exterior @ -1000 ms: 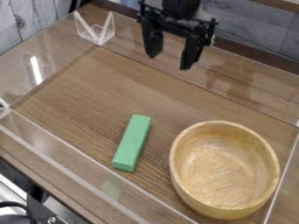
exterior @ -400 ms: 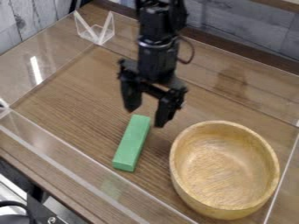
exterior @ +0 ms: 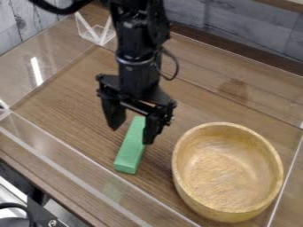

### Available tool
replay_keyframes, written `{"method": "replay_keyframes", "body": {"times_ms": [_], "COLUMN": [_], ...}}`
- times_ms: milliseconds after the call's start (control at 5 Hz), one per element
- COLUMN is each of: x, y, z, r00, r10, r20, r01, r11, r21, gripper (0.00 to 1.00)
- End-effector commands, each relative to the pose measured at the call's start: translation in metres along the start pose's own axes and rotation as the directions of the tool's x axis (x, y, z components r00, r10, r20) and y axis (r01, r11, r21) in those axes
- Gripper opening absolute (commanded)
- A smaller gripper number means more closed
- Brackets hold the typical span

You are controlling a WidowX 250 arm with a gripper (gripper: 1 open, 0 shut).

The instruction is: Put green object into wooden bowl

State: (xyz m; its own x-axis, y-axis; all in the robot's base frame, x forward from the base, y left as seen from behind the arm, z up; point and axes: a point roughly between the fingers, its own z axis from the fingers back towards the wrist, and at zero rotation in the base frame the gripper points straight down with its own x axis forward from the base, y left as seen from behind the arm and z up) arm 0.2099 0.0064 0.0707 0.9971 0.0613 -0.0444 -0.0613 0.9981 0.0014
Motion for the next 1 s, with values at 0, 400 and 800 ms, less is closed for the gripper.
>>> {"method": "replay_keyframes", "body": {"times_ms": [0, 400, 800], "x": [0.006, 0.009, 0.012], "y": [0.002, 0.014, 0.003], "z": [-0.001, -0.014, -0.035], "r00": [0.998, 0.989, 0.995], "r10": [-0.01, -0.128, 0.043], "r20": [0.056, 0.073, 0.093], "r01": [0.01, 0.129, -0.041], "r11": [1.0, 0.992, 0.999], "r21": [-0.003, -0.011, -0.029], "gripper": [1.0, 1.0, 1.0]}}
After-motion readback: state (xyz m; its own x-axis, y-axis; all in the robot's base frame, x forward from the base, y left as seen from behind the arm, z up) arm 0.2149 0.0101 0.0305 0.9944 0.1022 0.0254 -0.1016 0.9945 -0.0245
